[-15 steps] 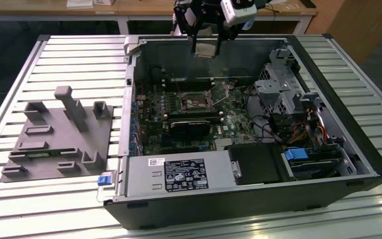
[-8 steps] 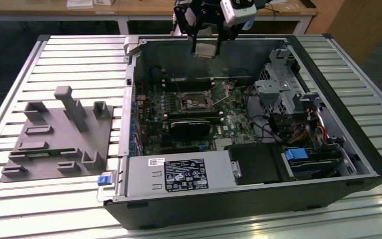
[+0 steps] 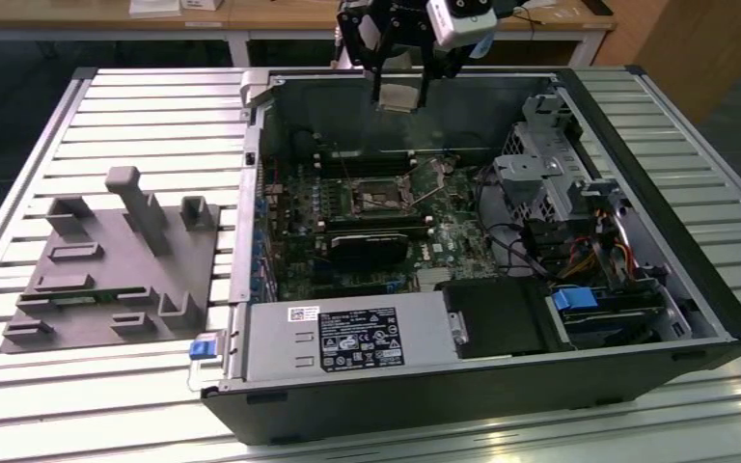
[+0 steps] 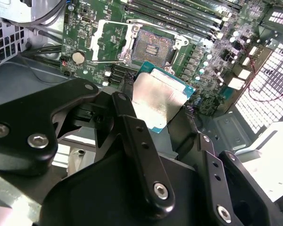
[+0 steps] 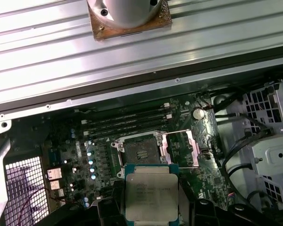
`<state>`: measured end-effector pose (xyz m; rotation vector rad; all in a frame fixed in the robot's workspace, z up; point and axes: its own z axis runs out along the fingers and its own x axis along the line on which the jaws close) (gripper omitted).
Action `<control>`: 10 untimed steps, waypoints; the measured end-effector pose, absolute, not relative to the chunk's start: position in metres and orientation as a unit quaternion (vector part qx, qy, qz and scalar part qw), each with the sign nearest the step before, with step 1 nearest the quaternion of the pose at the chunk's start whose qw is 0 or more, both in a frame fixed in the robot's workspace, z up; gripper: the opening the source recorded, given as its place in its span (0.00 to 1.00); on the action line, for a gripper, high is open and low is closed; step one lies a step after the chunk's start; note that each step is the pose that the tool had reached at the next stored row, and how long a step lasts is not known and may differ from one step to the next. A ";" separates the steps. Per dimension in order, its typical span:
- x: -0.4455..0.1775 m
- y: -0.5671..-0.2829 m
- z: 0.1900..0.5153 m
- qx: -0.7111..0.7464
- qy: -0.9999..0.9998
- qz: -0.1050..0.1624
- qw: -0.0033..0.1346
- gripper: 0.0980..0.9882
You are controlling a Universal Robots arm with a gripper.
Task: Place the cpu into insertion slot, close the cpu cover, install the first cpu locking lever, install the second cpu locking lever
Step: 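Place the cpu into insertion slot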
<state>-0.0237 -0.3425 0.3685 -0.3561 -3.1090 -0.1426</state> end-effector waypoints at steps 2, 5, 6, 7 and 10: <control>-0.024 -0.342 0.369 -0.115 -0.992 -0.046 0.004 0.49; -0.024 -0.342 0.368 -0.117 -0.992 -0.046 0.004 0.49; -0.024 -0.342 0.368 -0.117 -0.992 -0.046 0.004 0.49; -0.024 -0.342 0.368 -0.118 -0.992 -0.046 0.004 0.49; -0.024 -0.342 0.368 -0.120 -0.992 -0.046 0.004 0.49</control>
